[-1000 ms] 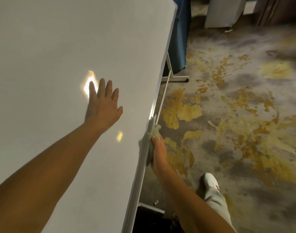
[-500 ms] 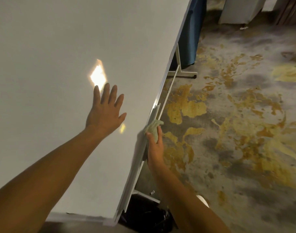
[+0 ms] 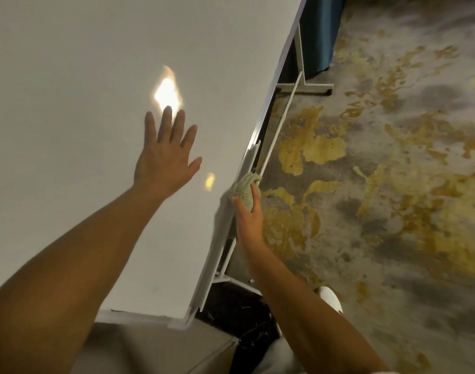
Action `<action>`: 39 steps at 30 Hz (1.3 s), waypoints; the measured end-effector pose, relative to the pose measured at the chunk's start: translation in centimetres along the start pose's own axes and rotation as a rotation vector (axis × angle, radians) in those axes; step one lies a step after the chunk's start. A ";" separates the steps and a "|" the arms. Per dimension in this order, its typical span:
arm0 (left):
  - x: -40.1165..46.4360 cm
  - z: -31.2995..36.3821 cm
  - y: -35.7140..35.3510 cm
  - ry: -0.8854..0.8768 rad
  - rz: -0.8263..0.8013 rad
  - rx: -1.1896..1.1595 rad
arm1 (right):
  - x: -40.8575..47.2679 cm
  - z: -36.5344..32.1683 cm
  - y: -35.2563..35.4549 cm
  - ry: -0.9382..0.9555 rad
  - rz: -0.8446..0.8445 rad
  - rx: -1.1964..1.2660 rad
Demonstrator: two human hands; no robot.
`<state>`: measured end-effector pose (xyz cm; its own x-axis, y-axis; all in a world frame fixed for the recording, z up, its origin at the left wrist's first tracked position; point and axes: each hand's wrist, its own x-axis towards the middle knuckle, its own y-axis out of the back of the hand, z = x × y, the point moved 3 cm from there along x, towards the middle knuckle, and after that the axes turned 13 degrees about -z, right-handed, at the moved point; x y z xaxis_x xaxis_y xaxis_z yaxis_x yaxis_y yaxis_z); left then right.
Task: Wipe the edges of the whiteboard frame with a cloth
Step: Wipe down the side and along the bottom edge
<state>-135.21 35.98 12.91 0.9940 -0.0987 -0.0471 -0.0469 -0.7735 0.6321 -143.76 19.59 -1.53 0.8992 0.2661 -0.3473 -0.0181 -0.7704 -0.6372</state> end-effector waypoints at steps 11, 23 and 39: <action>-0.4 -0.3 0.1 -0.005 -0.027 0.025 | -6.1 4.7 -1.7 -0.007 0.065 -0.050; -2.6 -0.5 0.2 -0.023 -0.034 0.069 | -13.4 9.4 -3.5 -0.024 0.053 -0.056; -2.9 -1.5 0.7 -0.128 -0.126 -0.053 | -18.1 11.2 -4.7 0.052 0.054 -0.249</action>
<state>-137.93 36.64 14.69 0.9709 -0.0845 -0.2239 0.0856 -0.7511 0.6546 -164.83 24.85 0.05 0.9212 0.1958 -0.3363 0.0358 -0.9031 -0.4279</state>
